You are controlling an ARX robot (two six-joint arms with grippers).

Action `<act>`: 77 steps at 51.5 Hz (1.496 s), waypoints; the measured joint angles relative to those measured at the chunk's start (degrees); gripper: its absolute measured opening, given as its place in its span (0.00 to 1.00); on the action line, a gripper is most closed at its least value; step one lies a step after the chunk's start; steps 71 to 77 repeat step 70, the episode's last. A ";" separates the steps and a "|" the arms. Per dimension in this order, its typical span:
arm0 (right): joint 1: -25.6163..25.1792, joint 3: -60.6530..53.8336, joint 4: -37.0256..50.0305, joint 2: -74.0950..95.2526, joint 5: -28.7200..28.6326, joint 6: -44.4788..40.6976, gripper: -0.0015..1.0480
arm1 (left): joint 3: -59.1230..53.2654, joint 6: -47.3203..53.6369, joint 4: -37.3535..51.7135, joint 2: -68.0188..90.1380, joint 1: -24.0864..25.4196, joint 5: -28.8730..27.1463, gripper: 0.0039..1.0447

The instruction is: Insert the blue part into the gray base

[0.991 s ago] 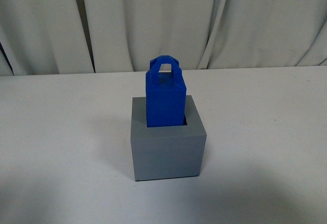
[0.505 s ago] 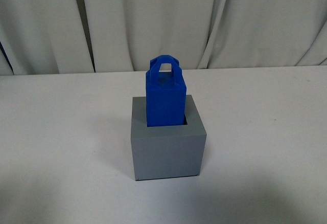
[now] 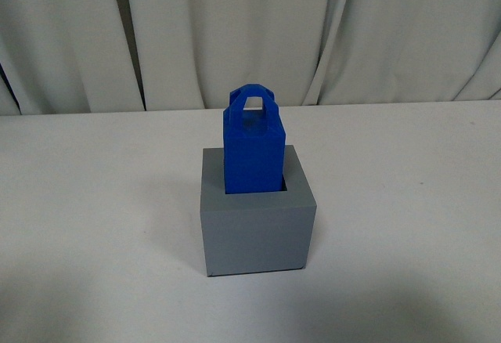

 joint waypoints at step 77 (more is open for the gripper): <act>0.00 0.04 -11.17 -10.82 -0.04 0.00 0.93 | 0.00 0.00 0.00 0.00 0.00 0.00 0.94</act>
